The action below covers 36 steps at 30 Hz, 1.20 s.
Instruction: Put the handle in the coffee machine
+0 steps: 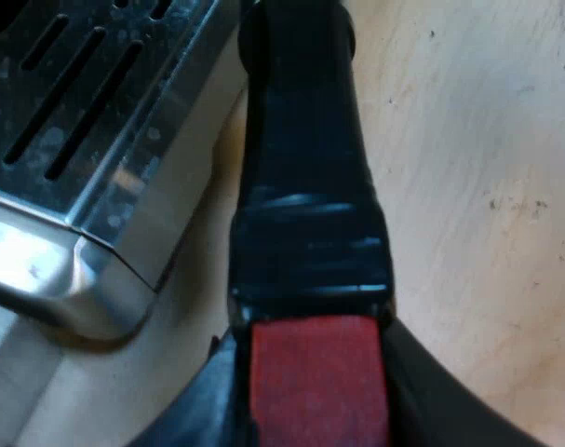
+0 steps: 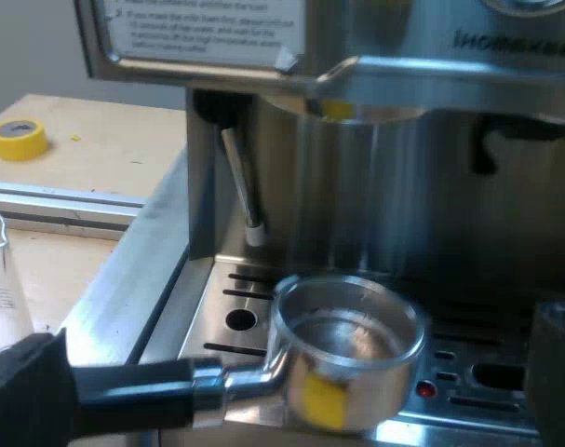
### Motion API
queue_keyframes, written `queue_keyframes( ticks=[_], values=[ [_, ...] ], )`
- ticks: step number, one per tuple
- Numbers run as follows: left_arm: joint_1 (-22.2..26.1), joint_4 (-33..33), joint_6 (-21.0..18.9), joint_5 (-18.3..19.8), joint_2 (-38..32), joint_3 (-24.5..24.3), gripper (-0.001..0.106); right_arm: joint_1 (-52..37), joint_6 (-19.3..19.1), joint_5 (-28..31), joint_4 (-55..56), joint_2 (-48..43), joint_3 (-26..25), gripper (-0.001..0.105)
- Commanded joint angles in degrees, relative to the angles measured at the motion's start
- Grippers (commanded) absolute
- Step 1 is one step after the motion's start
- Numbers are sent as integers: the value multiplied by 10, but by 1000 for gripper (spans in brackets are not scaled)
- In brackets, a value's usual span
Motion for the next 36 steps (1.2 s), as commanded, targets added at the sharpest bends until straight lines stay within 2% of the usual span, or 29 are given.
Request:
queue_keyframes(
  ticks=[1,5,13,15,19,29,36],
  values=[
    [-1,-18,7,52,9,-24,0,0,-3,22,-35,21,-2,104],
    [-1,-23,7,52,33,-46,0,-7,-3,49,-58,46,-2,104],
    [-1,-32,10,70,81,-82,0,-45,0,48,-67,55,-2,104],
    [-1,-45,10,70,91,-86,0,-54,2,44,-73,55,-2,104],
    [-1,-63,10,68,112,-87,0,-72,-3,-13,-73,58,-2,104],
    [-1,-64,10,68,160,-111,0,-89,-3,-21,-96,78,-2,104],
    [-2,-76,10,68,164,-138,0,-93,-3,-23,-101,89,-2,104]
  ],
)
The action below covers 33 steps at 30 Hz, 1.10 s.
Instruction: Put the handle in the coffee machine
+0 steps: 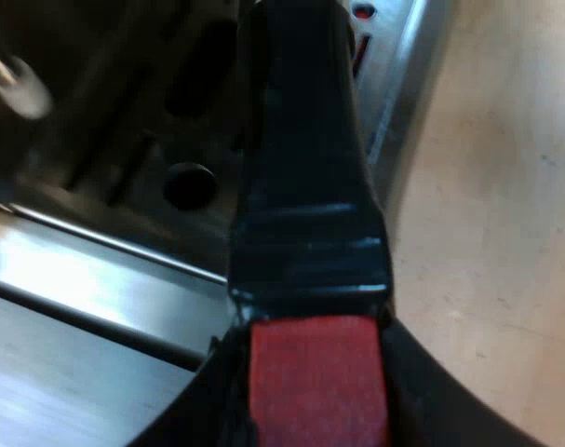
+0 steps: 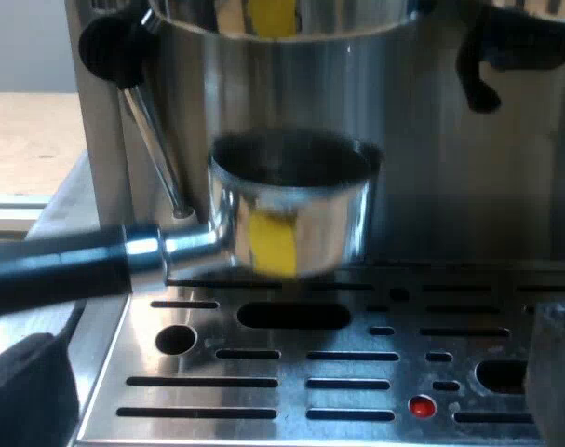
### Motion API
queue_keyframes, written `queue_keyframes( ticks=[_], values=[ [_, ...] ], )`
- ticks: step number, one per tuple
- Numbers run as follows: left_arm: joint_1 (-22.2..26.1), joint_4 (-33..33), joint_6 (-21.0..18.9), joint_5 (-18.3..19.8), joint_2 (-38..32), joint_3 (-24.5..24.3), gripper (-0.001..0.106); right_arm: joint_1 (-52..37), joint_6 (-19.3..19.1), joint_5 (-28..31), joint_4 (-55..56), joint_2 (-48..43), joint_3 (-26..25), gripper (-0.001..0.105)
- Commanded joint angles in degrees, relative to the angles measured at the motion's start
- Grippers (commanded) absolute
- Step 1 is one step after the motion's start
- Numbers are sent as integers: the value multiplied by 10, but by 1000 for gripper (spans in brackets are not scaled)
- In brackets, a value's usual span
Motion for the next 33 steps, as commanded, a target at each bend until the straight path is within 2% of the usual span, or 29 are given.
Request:
queue_keyframes(
  ticks=[1,11,19,33],
  values=[
    [-2,-8,4,38,-5,-15,0,-4,-2,2,-5,3,-2,104],
    [-3,-34,-1,40,-5,-18,0,-4,-2,2,-5,3,-2,104],
    [-3,-34,-9,56,-5,-33,0,-4,-2,2,-5,3,-2,104],
    [-3,-46,-14,59,-5,-49,0,-4,-2,3,-5,3,-2,104]
  ],
)
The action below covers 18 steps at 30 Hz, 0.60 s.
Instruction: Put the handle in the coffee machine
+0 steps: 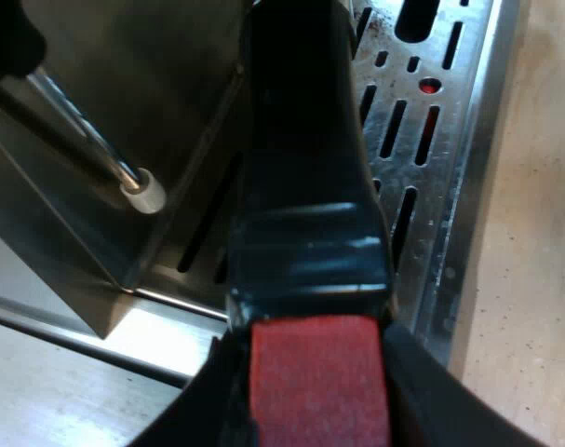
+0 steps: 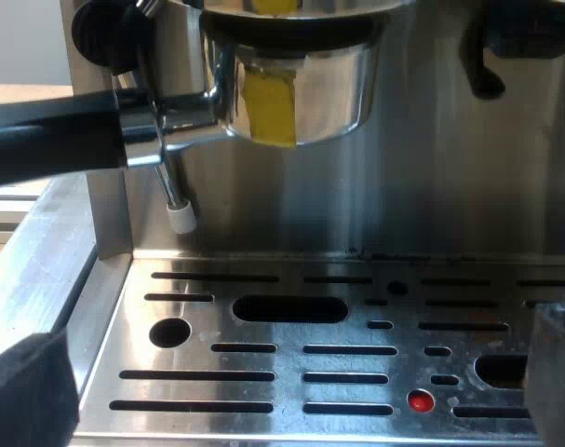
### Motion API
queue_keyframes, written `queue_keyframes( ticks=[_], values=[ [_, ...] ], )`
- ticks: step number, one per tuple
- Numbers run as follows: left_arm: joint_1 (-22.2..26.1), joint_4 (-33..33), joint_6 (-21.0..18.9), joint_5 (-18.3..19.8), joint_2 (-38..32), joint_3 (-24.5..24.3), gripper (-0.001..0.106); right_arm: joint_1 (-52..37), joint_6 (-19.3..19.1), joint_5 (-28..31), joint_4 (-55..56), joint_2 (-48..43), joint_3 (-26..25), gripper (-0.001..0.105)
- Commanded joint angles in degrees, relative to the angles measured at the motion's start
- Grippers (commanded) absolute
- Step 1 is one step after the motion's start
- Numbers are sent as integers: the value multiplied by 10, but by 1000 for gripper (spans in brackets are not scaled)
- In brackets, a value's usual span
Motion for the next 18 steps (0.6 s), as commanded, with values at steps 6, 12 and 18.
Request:
queue_keyframes(
  ticks=[6,12,18],
  values=[
    [-2,-16,-21,51,-5,-15,0,-4,-2,3,-3,-2,-2,104],
    [-2,-13,-21,52,-5,-18,0,-4,-2,3,2,-2,-2,104],
    [-2,-10,-21,52,-5,-36,0,-4,-2,3,2,-2,-2,104]
  ],
)
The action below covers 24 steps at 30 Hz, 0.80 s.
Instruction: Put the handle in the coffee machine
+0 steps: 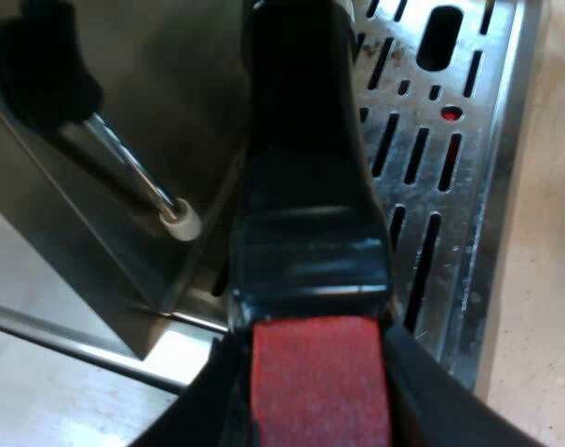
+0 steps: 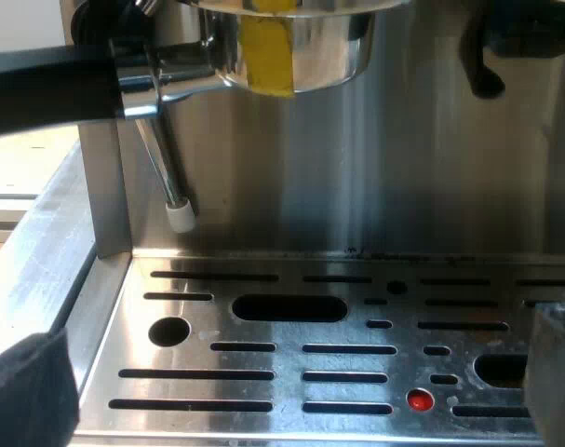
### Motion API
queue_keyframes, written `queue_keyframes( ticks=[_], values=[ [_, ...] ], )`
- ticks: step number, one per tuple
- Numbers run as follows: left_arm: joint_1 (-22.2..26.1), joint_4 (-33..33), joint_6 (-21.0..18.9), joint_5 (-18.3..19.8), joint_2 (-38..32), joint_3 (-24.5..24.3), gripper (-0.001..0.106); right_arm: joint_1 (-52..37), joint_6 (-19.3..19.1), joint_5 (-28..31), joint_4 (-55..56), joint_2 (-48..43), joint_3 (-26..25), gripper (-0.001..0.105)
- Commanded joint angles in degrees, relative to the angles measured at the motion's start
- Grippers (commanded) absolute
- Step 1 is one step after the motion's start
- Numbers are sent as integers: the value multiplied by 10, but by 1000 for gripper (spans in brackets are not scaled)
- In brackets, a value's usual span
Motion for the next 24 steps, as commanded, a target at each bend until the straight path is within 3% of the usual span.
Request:
queue_keyframes(
  ticks=[1,14,17,20,24],
  values=[
    [-2,-9,-7,45,-5,-13,0,-4,-2,3,2,-2,-2,104],
    [-2,113,-6,64,-5,-67,0,-4,-2,-3,2,-2,-2,104],
    [-2,127,-6,67,-5,-70,0,-5,-25,-3,2,-2,-2,103],
    [-2,127,-6,66,-5,-70,0,-11,-54,-7,2,-2,-2,92],
    [-2,127,-6,66,-5,-70,0,-31,-51,-33,-3,-2,-2,55]
  ],
)
